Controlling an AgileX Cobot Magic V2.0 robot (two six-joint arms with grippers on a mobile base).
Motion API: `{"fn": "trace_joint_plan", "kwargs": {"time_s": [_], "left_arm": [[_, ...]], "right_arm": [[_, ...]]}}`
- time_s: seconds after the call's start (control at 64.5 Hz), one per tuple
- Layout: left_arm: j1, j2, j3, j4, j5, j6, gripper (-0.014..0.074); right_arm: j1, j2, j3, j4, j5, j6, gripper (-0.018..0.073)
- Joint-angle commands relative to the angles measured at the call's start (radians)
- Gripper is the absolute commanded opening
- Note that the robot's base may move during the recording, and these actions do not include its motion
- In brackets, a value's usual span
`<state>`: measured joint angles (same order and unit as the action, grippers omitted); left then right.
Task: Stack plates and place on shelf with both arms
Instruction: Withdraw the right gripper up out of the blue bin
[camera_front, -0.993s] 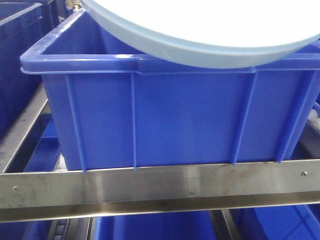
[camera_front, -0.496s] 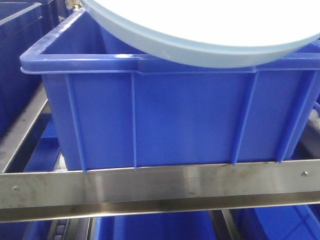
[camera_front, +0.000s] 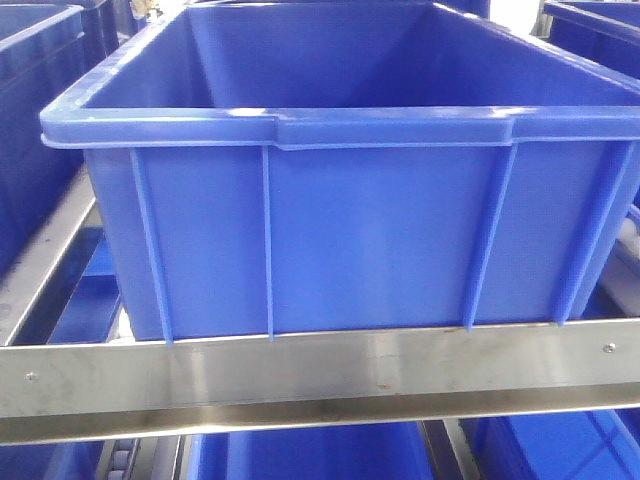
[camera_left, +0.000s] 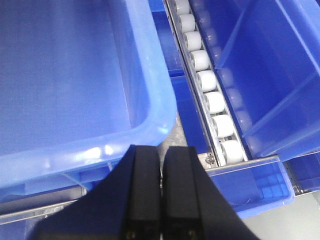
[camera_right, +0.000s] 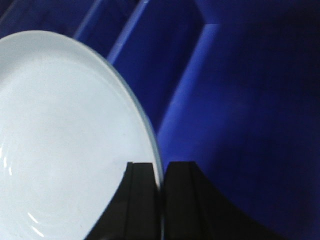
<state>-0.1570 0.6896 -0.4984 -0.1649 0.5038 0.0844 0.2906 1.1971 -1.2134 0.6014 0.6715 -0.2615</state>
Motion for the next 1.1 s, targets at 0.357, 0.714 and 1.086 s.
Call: {"fn": "trace_joint_plan", "kwargs": {"time_s": [0.357, 0.714, 1.086], "left_arm": [[0.002, 0.001, -0.028, -0.014, -0.071, -0.006, 0.0085], [0.002, 0.001, -0.028, -0.014, -0.069, -0.006, 0.0085], [0.002, 0.001, -0.028, -0.014, -0.069, -0.006, 0.0085]], "right_arm": [[-0.066, 0.414, -0.256, -0.021, -0.061, 0.005, 0.0056], [-0.064, 0.533, -0.296, -0.046, -0.022, 0.005, 0.0075], [-0.064, 0.531, -0.367, -0.074, 0.069, 0.005, 0.0609]]}}
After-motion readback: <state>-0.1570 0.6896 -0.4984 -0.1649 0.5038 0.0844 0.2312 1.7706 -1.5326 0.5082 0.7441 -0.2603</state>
